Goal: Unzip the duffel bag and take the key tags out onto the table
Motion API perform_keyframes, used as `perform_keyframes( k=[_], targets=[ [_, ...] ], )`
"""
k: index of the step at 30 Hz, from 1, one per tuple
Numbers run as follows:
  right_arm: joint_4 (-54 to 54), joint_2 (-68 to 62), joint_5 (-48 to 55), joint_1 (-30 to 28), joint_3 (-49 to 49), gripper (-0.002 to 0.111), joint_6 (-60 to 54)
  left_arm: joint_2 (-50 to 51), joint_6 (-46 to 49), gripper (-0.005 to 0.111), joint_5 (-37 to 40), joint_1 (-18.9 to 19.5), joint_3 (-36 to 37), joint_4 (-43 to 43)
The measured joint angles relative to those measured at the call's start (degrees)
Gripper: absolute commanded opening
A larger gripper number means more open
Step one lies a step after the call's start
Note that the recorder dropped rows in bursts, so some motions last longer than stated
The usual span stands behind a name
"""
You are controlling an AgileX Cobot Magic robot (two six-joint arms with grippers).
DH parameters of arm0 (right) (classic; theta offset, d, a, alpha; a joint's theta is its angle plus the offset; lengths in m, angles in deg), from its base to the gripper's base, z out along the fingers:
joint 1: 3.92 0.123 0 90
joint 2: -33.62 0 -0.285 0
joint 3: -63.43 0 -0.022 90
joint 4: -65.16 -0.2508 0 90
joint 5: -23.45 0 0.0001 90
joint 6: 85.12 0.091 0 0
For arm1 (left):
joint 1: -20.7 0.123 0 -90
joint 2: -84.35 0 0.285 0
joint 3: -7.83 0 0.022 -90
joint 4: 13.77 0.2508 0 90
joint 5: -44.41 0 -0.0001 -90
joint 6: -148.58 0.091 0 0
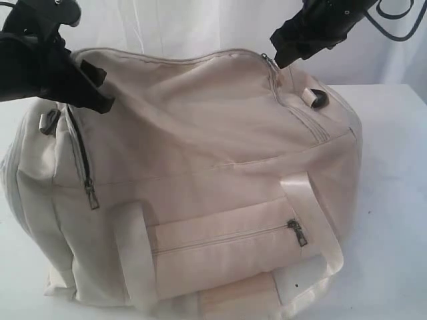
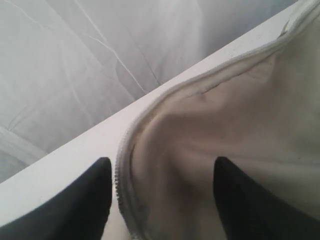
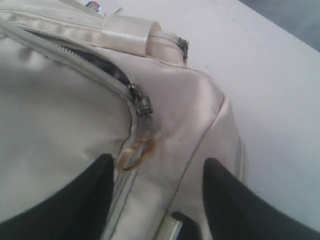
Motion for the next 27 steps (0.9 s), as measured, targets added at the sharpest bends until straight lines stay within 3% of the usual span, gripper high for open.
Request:
perform_keyframes(
  k=[3, 13, 17, 21, 23, 27],
  targets=[
    [-0.1, 0.0, 0.4, -0.1, 0.0, 0.072, 0.2, -0.3, 0.0, 0.071, -1.4, 0.0, 0.0, 0.0],
    [-0.1, 0.0, 3.0, -0.1, 0.0, 0.072, 5.6, -8.3, 0.0, 0.068, -3.4, 0.0, 0.0, 0.0],
    [-0.1, 0.1, 6.5, -0.1, 0.0, 0.071, 6.7, -13.2, 0.0, 0.056, -10.5, -2.7, 0.0, 0.0],
    [-0.1, 1.2, 7.8, -0.1, -0.1, 0.063, 7.6, -15.7, 0.0, 0.05, -18.9, -8.7, 0.0, 0.0],
    [-0.2, 2.2, 8.1, -0.1, -0.1, 0.058, 7.9, -16.0, 0.0, 0.04, -22.2, -11.6, 0.0, 0.0],
    [-0.3, 3.9, 8.9, -0.1, -0.1, 0.048, 8.1, -16.1, 0.0, 0.005, -25.9, -15.6, 0.0, 0.0]
  ],
)
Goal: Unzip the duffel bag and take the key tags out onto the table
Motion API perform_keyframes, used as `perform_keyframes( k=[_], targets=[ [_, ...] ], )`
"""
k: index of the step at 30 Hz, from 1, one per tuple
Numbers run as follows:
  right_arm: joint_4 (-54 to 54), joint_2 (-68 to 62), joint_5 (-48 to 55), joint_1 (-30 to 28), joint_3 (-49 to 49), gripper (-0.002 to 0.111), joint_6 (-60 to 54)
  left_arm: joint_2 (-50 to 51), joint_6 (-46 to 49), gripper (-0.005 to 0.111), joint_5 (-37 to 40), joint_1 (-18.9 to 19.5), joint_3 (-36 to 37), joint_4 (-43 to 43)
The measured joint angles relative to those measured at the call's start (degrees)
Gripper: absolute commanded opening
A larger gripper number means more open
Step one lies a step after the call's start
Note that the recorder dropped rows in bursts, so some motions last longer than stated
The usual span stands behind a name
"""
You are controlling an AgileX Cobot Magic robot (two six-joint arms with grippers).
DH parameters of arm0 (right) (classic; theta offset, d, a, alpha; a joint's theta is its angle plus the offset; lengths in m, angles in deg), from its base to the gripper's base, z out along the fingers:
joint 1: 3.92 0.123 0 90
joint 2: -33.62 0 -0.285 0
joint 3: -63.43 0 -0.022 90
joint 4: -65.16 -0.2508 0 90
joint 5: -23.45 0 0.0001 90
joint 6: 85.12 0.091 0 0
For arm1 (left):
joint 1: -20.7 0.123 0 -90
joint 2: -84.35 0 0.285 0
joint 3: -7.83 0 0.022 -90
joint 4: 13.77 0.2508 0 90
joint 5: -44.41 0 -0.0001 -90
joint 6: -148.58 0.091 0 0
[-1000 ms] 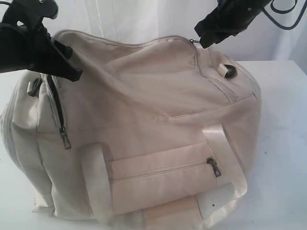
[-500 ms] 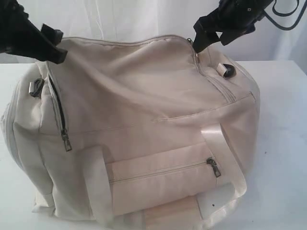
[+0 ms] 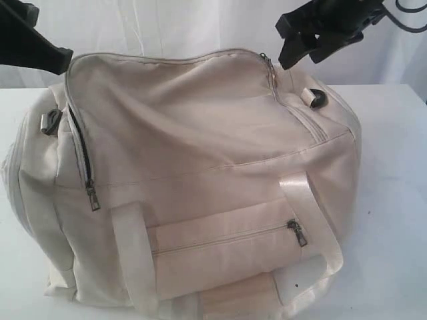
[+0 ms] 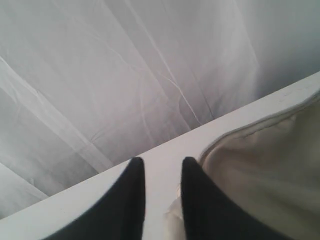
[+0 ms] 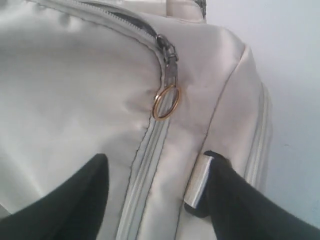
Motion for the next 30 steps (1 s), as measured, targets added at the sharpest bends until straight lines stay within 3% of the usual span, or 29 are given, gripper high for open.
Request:
perform_keyframes(
  k=[3, 5, 7, 10, 12, 17, 21, 22, 25, 26, 28, 30],
  targets=[
    [0.0, 1.3, 0.0, 0.0, 0.0, 0.04, 0.1, 0.0, 0.0, 0.0, -0.9, -0.5, 0.1, 0.0],
    [0.0, 2.6, 0.1, 0.0, 0.0, 0.028, 0.1, 0.0, 0.0, 0.0, 0.1, -0.6, 1.1, 0.0],
    [0.0, 3.6, 0.1, 0.0, 0.0, 0.021, 0.7, -0.3, 0.0, 0.0, 6.8, -0.6, 3.1, 0.0],
    [-0.1, 6.2, 0.1, 0.0, -2.7, 0.014, 1.0, -1.7, -2.6, 0.0, 26.9, -0.6, 5.1, 0.0],
    [-0.1, 7.5, 0.1, 0.0, -4.9, 0.011, 1.0, -2.0, -6.1, 0.0, 32.2, -0.3, 5.1, 0.0],
    [-0.7, 12.3, 0.2, 0.0, -12.8, 0.009, 0.1, -2.0, -16.2, 0.0, 44.6, 5.9, 5.1, 0.0],
    [-1.3, 14.4, 0.2, 0.0, -16.2, 0.009, -0.8, -2.0, -23.6, 0.0, 56.5, 13.4, 5.2, 0.0],
    [-1.4, 15.0, 0.3, 0.0, -17.0, 0.009, -1.2, -1.4, -34.3, 0.0, 67.5, 19.8, 5.2, 7.2],
    [-2.0, 15.4, 0.3, 0.0, -17.3, 0.009, -1.7, 2.0, -51.8, 0.0, 85.8, 28.5, 1.9, 28.7],
    [-2.8, 15.5, 0.3, 0.0, -17.3, 0.009, -2.1, 4.3, -59.0, 0.0, 93.4, 32.1, -0.4, 41.7],
    [-4.4, 15.5, 0.3, 0.0, -17.3, 0.009, -2.8, 6.2, -66.1, 0.0, 97.7, 34.4, -4.2, 52.3],
    [-4.8, 15.5, 0.0, 0.0, -17.3, 0.009, -3.1, 6.5, -67.3, 0.0, 98.0, 34.8, -7.4, 54.3]
  ],
)
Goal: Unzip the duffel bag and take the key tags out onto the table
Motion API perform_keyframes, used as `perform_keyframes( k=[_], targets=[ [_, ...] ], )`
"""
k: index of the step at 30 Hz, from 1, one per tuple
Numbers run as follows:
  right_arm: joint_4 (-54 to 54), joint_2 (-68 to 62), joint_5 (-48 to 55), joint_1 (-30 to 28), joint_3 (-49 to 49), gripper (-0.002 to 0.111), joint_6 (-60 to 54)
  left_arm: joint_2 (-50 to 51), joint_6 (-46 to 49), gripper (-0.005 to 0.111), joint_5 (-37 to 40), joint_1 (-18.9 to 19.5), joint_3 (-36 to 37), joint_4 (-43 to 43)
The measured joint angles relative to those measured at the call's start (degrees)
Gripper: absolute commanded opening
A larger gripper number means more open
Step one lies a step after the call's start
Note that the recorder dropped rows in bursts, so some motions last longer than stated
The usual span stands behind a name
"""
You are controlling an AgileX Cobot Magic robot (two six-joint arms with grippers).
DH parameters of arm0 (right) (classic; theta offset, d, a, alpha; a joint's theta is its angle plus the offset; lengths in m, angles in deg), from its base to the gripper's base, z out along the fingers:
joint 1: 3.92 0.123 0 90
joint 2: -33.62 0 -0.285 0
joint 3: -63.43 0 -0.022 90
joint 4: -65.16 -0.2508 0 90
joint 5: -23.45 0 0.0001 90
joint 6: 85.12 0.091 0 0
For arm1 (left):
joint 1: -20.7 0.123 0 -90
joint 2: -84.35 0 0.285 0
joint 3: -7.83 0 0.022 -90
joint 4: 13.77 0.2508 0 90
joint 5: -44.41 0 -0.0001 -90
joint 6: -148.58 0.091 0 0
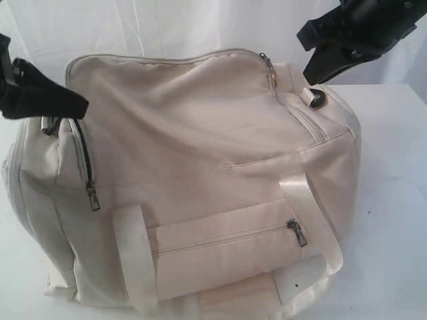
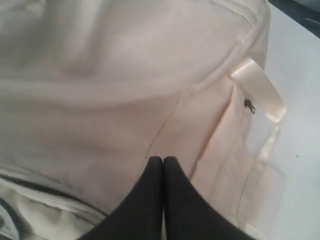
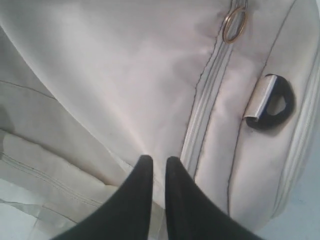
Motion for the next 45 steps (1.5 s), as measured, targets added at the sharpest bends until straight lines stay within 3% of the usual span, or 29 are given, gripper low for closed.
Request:
perform_keyframes(
  k=[6, 15, 20, 24, 33, 45],
  targets=[
    [0.0, 0.1, -2.0, 0.0, -0.7, 0.009, -1.0, 5.4, 0.0, 0.0, -2.4, -0.1, -9.7, 1.5],
    [-0.1, 0.1, -7.9, 0.0, -5.3, 0.009, -2.8, 22.2, -4.1, 0.0, -2.3, -14.8, -27.0, 30.0],
    [-0.1, 0.1, -11.0, 0.0, -7.9, 0.009, -3.9, 28.1, -3.7, 0.0, -4.5, -21.4, -34.2, 36.4],
    [0.1, 0.1, -12.5, 0.0, -9.0, 0.009, -4.2, 30.5, 2.5, 0.002, -11.7, -25.0, -35.6, 37.8],
    [0.2, 0.1, -14.9, 0.0, -10.0, 0.009, -4.4, 33.8, 8.8, 0.055, -21.6, -27.7, -35.7, 38.1],
    [0.2, 0.1, -15.3, 0.0, -10.0, 0.009, -4.4, 40.2, 9.3, 0.086, -32.9, -27.7, -35.8, 38.3]
  ],
)
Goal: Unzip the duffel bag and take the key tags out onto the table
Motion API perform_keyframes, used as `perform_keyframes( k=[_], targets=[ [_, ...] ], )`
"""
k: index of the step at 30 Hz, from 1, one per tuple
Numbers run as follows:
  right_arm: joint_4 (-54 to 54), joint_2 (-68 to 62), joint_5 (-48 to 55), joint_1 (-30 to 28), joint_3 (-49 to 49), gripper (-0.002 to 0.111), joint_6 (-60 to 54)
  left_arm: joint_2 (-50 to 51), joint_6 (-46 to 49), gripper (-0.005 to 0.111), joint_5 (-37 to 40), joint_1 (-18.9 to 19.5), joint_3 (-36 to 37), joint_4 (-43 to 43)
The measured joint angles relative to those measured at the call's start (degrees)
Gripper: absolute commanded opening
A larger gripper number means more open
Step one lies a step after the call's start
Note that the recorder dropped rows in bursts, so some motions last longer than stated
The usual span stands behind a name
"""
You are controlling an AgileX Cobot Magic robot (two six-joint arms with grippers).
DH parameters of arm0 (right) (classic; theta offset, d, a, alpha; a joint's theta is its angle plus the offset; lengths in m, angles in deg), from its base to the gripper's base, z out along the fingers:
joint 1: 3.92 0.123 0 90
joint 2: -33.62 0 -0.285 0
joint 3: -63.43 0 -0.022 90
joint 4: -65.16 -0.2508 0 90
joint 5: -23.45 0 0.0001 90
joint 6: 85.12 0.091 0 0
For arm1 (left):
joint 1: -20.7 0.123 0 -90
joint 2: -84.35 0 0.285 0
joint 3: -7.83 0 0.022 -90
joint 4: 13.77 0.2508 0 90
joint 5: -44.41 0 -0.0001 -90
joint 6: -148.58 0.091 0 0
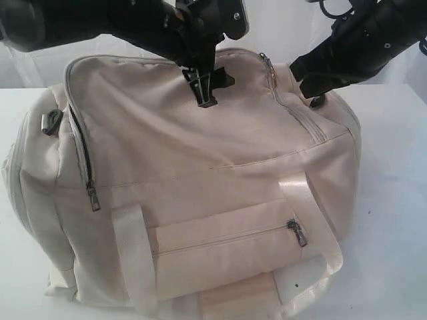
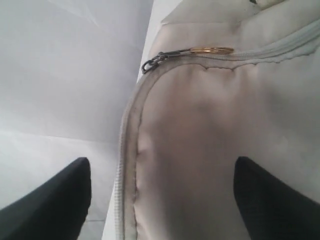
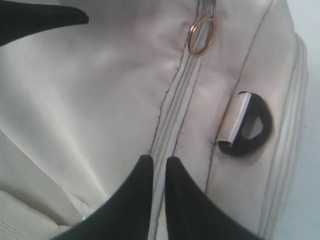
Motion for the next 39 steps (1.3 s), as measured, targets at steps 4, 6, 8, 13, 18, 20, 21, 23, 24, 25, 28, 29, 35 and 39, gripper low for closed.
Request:
perform_keyframes(
  k=[4, 6, 8, 13, 18, 20, 21, 23, 24, 25, 28, 29, 35, 39],
  targets=[
    [0.0, 0.0, -0.3, 0.0, 0.0, 0.009, 0.0, 1.1, 0.0, 0.086, -1.2, 0.0, 0.0, 0.0],
    [0.0, 0.0, -0.3, 0.0, 0.0, 0.009, 0.0, 1.6, -0.5, 0.086, -1.3, 0.0, 0.0, 0.0],
    [0.0, 0.0, -0.4, 0.0, 0.0, 0.009, 0.0, 2.3, -1.4, 0.086, -1.3, 0.0, 0.0, 0.0],
    [0.0, 0.0, -0.4, 0.0, 0.0, 0.009, 0.0, 2.5, -3.0, 0.063, -0.7, 0.0, 0.0, 0.0],
    [0.0, 0.0, -2.0, 0.0, -0.3, 0.009, -0.2, 2.5, -5.2, 0.029, -0.6, 0.0, 0.0, 0.0],
    [-0.1, 0.0, -2.9, 0.0, -0.9, 0.009, -1.0, 2.5, -5.6, 0.017, -0.5, 0.0, 0.0, 0.0],
    [-0.1, 0.0, -3.2, 0.0, -1.3, 0.009, -1.1, 2.5, -5.8, 0.011, -0.4, 0.0, 0.0, 0.0],
    [-0.2, -0.2, -4.8, 0.0, -1.7, 0.01, -1.4, 2.5, -5.9, 0.0, -0.1, 0.0, 0.0, 0.0],
    [-0.2, -0.4, -5.7, 0.0, -1.7, 0.011, -1.7, 2.5, -6.0, 0.0, 0.0, 0.0, 0.0, 0.0],
    [-0.4, -0.7, -6.5, 0.0, -1.7, 0.013, -2.5, 2.4, -6.0, 0.0, 0.2, 0.0, 0.0, 0.0],
    [-3.5, -1.3, -8.9, 0.0, -1.9, 0.022, -5.9, 1.1, -6.0, 0.0, 0.7, 0.0, 0.0, 0.0],
    [-5.3, -1.6, -9.7, 0.0, -2.0, 0.026, -7.4, 0.6, -6.0, 0.0, 0.7, 0.0, 0.0, 0.0],
    [-15.1, -2.6, -14.5, 0.0, -2.0, 0.044, -16.7, -2.0, -6.0, 0.0, 2.5, 0.0, 0.0, 0.0],
    [-16.7, -4.4, -18.8, 0.0, -2.0, 0.044, -19.0, -2.4, -6.0, 0.0, 3.3, 0.0, 0.0, 0.0]
  ],
)
